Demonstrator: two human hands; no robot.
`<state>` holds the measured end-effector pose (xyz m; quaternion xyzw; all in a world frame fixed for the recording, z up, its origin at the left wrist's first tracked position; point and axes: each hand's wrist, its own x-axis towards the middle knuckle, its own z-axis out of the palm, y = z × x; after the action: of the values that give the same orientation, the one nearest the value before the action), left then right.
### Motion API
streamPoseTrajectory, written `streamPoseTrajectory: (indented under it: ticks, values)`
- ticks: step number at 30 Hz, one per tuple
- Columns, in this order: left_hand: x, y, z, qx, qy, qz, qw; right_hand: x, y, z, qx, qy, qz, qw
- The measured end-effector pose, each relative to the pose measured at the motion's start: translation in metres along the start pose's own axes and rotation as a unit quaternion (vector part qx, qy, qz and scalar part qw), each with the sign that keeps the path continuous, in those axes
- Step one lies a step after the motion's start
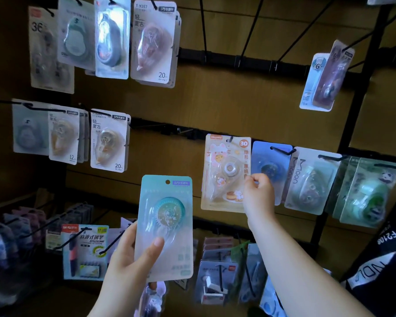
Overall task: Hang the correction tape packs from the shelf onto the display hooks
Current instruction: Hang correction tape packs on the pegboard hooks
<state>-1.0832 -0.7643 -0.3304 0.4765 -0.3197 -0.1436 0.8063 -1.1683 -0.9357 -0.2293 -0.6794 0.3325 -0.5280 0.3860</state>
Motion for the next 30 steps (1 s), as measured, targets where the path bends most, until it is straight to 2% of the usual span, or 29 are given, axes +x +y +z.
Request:
streamPoseTrajectory:
  ticks: [5, 8, 11, 16, 18, 21, 23, 25, 30]
  values:
    - [0.006, 0.002, -0.009, 0.019, 0.003, -0.002, 1.000, 0.015, 0.004, 0.012, -0.049, 0.007, 0.003, 0.999]
    - [0.009, 0.001, -0.009, 0.024, -0.003, -0.011, 1.000, 0.021, 0.007, 0.018, -0.074, -0.049, 0.039, 0.995]
    - [0.010, 0.001, -0.007, 0.016, -0.010, -0.008, 1.000, 0.015, 0.008, 0.020, -0.072, -0.081, 0.060, 0.992]
    - [0.006, 0.005, 0.005, 0.004, -0.055, -0.003, 0.998, -0.009, 0.006, 0.006, 0.003, -0.071, 0.008, 0.997]
    - [0.004, 0.005, 0.017, 0.004, -0.061, -0.006, 0.998, -0.021, 0.004, -0.004, 0.022, -0.098, -0.003, 0.995]
    - [0.004, 0.006, 0.037, -0.005, -0.060, -0.007, 0.998, -0.034, -0.001, -0.020, 0.049, -0.183, 0.020, 0.982]
    - [0.004, 0.005, 0.051, 0.011, -0.090, -0.008, 0.996, -0.036, -0.002, -0.032, 0.054, -0.228, 0.026, 0.972]
    - [0.004, 0.005, 0.066, 0.023, -0.109, -0.019, 0.994, -0.033, -0.003, -0.046, 0.038, -0.214, -0.004, 0.976]
    - [0.005, 0.008, 0.111, 0.082, -0.153, -0.044, 0.984, -0.015, -0.011, -0.083, 0.031, -0.097, -0.080, 0.992]
